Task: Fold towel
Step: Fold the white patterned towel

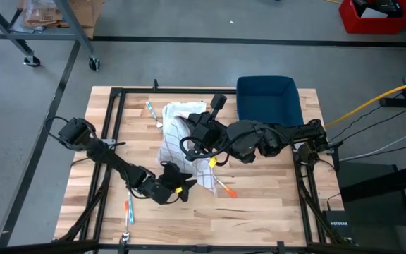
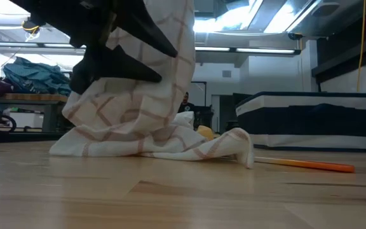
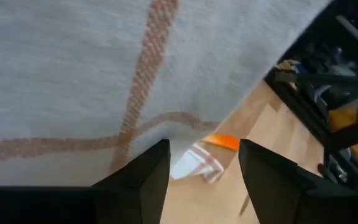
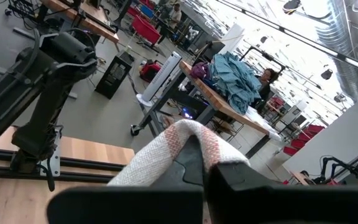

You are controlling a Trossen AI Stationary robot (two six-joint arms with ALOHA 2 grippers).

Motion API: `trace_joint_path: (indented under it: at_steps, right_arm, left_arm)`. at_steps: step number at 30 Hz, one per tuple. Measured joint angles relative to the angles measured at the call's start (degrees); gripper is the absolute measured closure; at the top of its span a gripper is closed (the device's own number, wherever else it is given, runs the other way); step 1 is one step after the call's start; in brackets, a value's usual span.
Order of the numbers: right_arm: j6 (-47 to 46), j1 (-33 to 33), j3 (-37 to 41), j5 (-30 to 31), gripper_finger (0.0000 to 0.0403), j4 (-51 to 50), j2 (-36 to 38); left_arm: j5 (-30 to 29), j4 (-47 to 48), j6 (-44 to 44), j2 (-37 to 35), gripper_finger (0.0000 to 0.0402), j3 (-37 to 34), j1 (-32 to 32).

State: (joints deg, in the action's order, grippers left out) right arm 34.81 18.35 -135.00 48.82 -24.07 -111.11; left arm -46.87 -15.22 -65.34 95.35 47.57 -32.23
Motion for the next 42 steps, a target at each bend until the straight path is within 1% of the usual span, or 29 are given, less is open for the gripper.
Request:
trace_joint_path:
  at_steps: [3, 5, 11, 14, 16, 19, 21, 25, 27, 29, 34, 38, 42]
  right_arm:
    - [0.1, 0.0, 0.0, 0.0, 0.0403, 0.0, 0.0]
    - [0.2, 0.0, 0.0, 0.0, 0.0403, 0.0, 0.0]
    - [0.2, 0.1, 0.0, 0.0, 0.0403, 0.0, 0.0]
    - [0.1, 0.0, 0.0, 0.0, 0.0403, 0.0, 0.0]
    - [0.1, 0.0, 0.0, 0.0, 0.0403, 0.0, 0.0]
    - [0.1, 0.0, 0.0, 0.0, 0.0403, 0.0, 0.0]
    - [0.1, 0.0, 0.0, 0.0, 0.0403, 0.0, 0.0]
    - [0.1, 0.0, 0.0, 0.0, 0.0403, 0.0, 0.0]
    - [0.1, 0.0, 0.0, 0.0, 0.0403, 0.0, 0.0]
    - [0.0, 0.0, 0.0, 0.0, 0.0403, 0.0, 0.0]
    - [0.0, 0.0, 0.0, 0.0, 0.0403, 0.0, 0.0]
    - [0.0, 0.0, 0.0, 0.0, 0.0403, 0.1, -0.1]
    - [0.0, 0.0, 0.0, -0.2, 0.0403, 0.4, -0.7]
  left_arm:
    - [0.0, 3.3, -0.1, -0.8, 0.0219, 0.0, -1.1]
    - [0.0, 8.5, -2.0, -2.1, 0.0219, 0.0, -1.8]
    - [-0.3, 32.4, -14.1, -6.9, 0.0219, 0.0, -3.1]
    - [-2.2, 43.4, -19.0, -9.3, 0.0219, 0.0, -2.7]
    - [-4.8, 49.4, -21.8, -11.0, 0.0219, 0.0, -2.1]
    - [-7.7, 55.2, -25.2, -13.3, 0.0219, 0.0, -1.0]
    - [-7.9, 55.5, -25.9, -14.7, 0.0219, 0.0, -0.6]
    - [-7.9, 50.4, -22.4, -16.1, 0.0219, -0.1, -1.7]
    - [-8.0, 44.5, -18.2, -16.5, 0.0219, 0.0, -3.0]
    - [-8.8, 36.4, -12.6, -16.5, 0.0219, -0.1, -4.5]
    - [-14.8, 11.9, 6.5, -16.5, 0.0219, 0.0, -7.7]
    - [-20.4, -7.7, 24.2, -16.5, 0.0219, 0.0, -7.9]
    - [-21.1, -23.0, 39.3, -16.5, 0.0219, 0.0, -5.6]
